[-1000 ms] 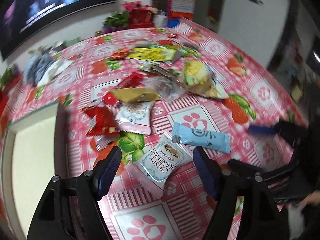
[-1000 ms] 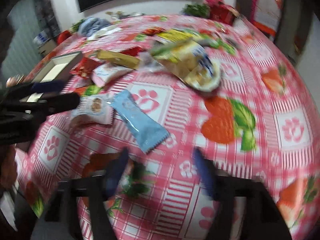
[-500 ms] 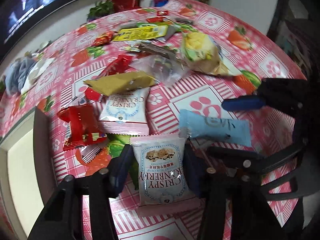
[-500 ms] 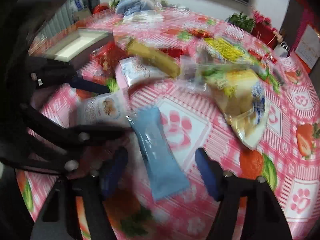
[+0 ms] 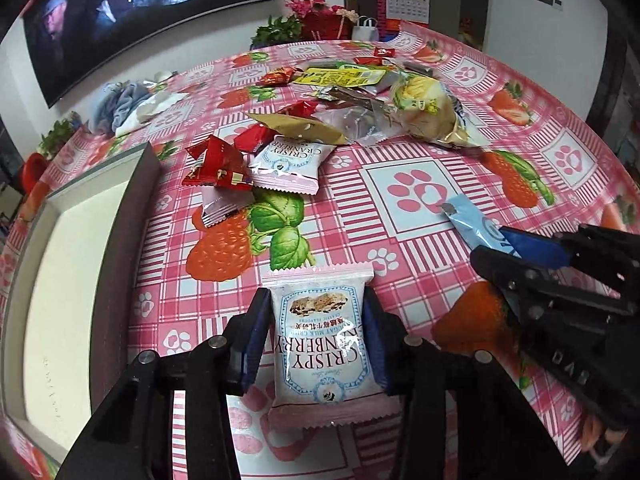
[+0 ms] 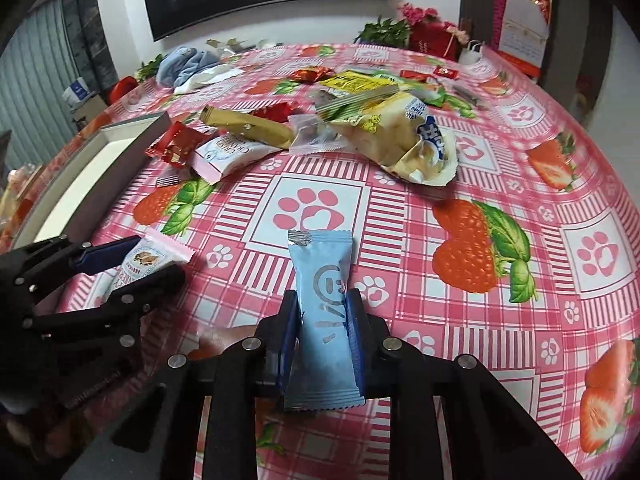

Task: Organize snacks
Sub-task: 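Lift the cranberry packet with left tool while right tool lifts blue bar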

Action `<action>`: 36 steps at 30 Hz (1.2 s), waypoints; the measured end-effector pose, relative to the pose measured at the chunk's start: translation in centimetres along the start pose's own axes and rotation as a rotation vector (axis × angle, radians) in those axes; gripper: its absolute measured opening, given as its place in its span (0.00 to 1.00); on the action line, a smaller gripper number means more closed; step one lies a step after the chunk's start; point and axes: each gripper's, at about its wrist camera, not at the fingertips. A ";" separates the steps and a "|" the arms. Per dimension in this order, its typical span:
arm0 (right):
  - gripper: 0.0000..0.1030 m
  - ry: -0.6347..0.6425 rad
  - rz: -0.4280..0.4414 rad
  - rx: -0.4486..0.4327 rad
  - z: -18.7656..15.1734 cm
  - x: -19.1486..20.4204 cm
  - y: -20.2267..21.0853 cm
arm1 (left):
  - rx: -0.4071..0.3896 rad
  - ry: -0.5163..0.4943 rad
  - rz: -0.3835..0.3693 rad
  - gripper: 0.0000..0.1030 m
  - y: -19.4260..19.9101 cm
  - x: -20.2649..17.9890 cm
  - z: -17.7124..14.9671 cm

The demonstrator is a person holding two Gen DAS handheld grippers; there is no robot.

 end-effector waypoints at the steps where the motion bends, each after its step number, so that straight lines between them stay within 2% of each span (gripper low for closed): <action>1: 0.24 0.008 -0.016 -0.007 0.0 0.3 0.0 | -0.006 0.014 0.001 0.46 0.0 0.0 -0.1; 4: 0.24 -0.003 -0.042 -0.024 0.0 0.5 -0.1 | -0.017 0.075 -0.011 0.46 0.0 0.6 -0.3; 7: 0.24 -0.002 -0.061 -0.021 0.1 0.7 -0.1 | -0.012 0.104 0.032 0.46 -0.4 0.8 0.2; 12: 0.24 -0.035 -0.074 -0.014 0.7 0.5 -0.7 | -0.013 0.168 0.047 0.46 -1.1 1.4 0.9; 15: 0.24 -0.063 -0.079 -0.020 1.0 0.5 -0.9 | -0.013 0.161 0.040 0.46 -1.2 1.6 1.0; 36: 0.24 -0.052 -0.094 -0.039 0.8 0.6 -0.9 | -0.019 0.160 0.041 0.46 -1.0 1.5 0.7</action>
Point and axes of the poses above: each gripper's, at about its wrist camera, not at the fingertips, and y roughly against the way its jaws point, x to its left, z to its top, and after that the axes turned 3 degrees about -x, right-handed
